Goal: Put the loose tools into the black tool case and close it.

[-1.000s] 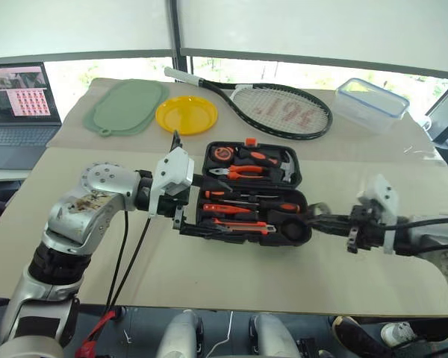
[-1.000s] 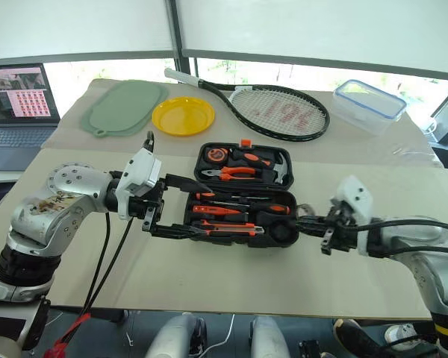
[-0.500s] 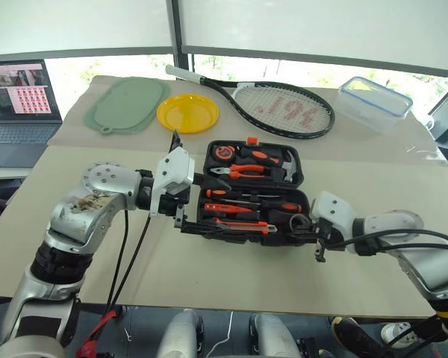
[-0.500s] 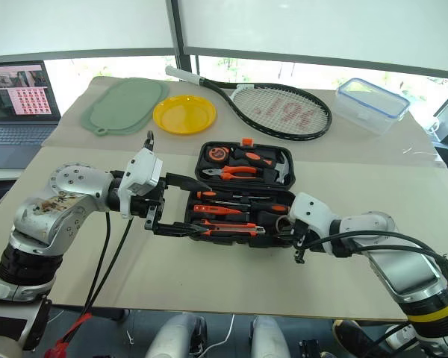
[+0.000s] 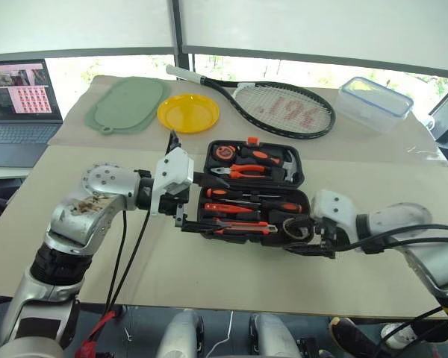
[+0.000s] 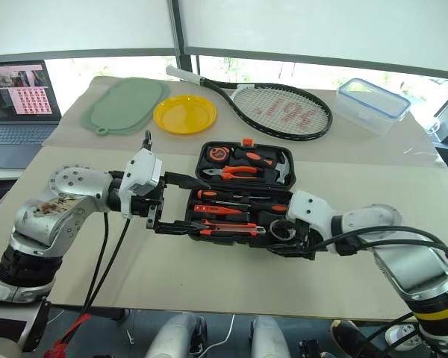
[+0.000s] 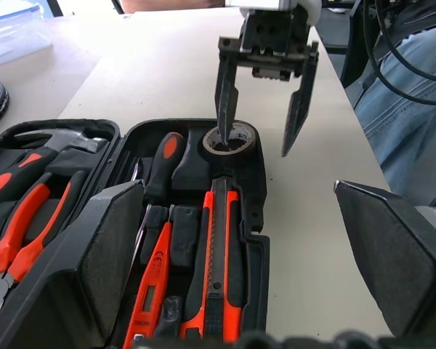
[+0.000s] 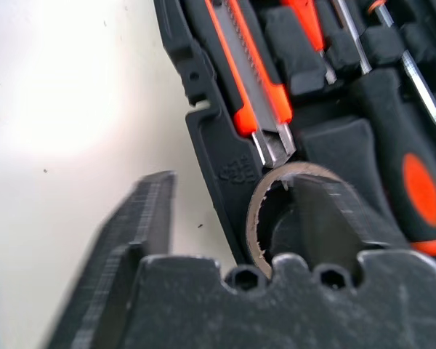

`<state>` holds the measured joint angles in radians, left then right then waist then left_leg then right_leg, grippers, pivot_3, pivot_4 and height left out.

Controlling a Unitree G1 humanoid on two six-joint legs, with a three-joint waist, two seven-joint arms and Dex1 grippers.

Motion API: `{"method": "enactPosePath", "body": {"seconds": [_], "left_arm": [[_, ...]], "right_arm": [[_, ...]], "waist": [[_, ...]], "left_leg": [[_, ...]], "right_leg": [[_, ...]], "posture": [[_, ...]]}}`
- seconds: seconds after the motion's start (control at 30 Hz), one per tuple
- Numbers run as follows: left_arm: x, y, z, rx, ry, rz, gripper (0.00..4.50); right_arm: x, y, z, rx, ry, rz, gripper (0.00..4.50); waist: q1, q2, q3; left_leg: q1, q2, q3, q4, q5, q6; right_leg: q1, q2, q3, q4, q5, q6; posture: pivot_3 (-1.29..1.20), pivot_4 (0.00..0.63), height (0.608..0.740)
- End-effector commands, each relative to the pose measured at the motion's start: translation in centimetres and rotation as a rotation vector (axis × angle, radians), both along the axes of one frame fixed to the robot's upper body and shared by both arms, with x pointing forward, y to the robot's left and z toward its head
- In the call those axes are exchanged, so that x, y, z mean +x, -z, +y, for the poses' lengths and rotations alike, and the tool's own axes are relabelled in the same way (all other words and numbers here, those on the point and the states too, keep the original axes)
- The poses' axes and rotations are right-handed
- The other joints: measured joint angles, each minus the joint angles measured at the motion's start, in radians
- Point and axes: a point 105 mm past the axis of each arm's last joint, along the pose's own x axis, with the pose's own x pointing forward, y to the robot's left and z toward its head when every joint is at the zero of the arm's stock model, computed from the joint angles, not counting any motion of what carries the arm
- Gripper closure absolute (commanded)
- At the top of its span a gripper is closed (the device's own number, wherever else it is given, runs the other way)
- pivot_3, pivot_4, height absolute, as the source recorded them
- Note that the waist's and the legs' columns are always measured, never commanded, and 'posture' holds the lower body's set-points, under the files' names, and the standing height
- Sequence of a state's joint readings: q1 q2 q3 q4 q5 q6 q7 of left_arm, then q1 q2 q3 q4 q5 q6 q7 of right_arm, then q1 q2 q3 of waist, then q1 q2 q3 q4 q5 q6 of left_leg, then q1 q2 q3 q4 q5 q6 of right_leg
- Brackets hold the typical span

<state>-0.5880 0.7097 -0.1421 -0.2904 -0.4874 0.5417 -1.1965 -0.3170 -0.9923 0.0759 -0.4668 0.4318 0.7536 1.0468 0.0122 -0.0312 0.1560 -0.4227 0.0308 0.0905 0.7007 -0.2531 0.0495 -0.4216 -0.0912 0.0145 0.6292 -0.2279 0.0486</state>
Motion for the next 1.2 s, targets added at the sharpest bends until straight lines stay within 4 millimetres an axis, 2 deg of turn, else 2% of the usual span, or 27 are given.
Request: {"method": "enactPosePath", "body": {"seconds": [0.03,0.17,0.4,0.5,0.67,1.0,1.1,1.2], "left_arm": [[0.3,-0.4,0.4,-0.013,-0.034,-0.037,0.00],[0.5,-0.3,0.7,-0.015,-0.054,-0.039,0.00],[0.3,-0.6,0.1,-0.014,-0.022,-0.039,0.00],[0.3,-0.7,0.1,-0.010,-0.016,-0.041,0.00],[0.3,-0.7,0.1,-0.005,-0.011,-0.041,0.00],[0.3,-0.8,0.2,0.000,-0.013,-0.042,0.00],[0.3,-0.8,0.2,-0.001,-0.013,-0.042,0.00],[0.3,-0.8,0.3,0.001,-0.015,-0.044,0.00]], "right_arm": [[0.6,-3.7,-1.2,0.052,0.034,-0.082,0.15],[0.9,-4.2,-2.0,0.087,0.080,-0.077,0.15],[0.4,-0.9,-0.3,0.097,0.074,-0.001,0.15],[0.7,0.2,-0.2,0.080,0.099,0.009,0.87],[1.4,1.8,-0.6,0.042,0.148,0.016,2.60],[1.5,2.3,-1.0,0.029,0.164,0.030,2.60],[1.5,2.4,-1.2,0.021,0.167,0.030,3.28],[1.4,2.5,-1.4,0.010,0.164,0.029,4.34]], "waist": [[0.000,0.000,0.000],[0.000,0.000,0.000],[0.000,0.000,0.000],[-0.001,0.000,0.000],[0.000,0.000,0.000],[-0.001,0.000,0.000],[0.000,0.000,0.000],[0.000,0.000,0.000]], "left_leg": [[0.000,0.000,0.000,0.000,0.000,0.000],[0.000,0.001,0.000,0.000,0.000,0.000],[0.000,0.000,0.000,0.000,0.000,0.000],[0.000,0.000,0.000,0.000,0.000,0.000],[0.000,0.000,0.000,0.000,0.000,0.000],[0.000,0.000,0.000,0.000,0.000,0.000],[0.000,0.000,0.000,0.000,0.000,0.000],[0.000,0.000,0.000,0.000,0.000,0.000]], "right_leg": [[0.000,0.000,0.000,0.000,0.000,0.000],[0.000,0.000,0.000,0.000,0.000,0.000],[0.000,0.000,0.000,0.000,0.000,0.000],[0.000,0.000,0.000,0.000,0.000,0.000],[0.000,0.000,0.000,0.000,0.000,0.000],[0.000,0.000,0.000,0.000,0.000,0.000],[0.000,0.000,0.000,0.000,0.000,0.000],[0.000,0.000,0.000,0.000,0.000,0.000]], "posture": [[0.00,0.150,0.738],[0.00,0.150,0.738],[0.00,0.150,0.738],[0.00,0.150,0.738],[0.00,0.150,0.738],[0.00,0.150,0.738],[0.00,0.150,0.738],[0.00,0.150,0.738]]}}
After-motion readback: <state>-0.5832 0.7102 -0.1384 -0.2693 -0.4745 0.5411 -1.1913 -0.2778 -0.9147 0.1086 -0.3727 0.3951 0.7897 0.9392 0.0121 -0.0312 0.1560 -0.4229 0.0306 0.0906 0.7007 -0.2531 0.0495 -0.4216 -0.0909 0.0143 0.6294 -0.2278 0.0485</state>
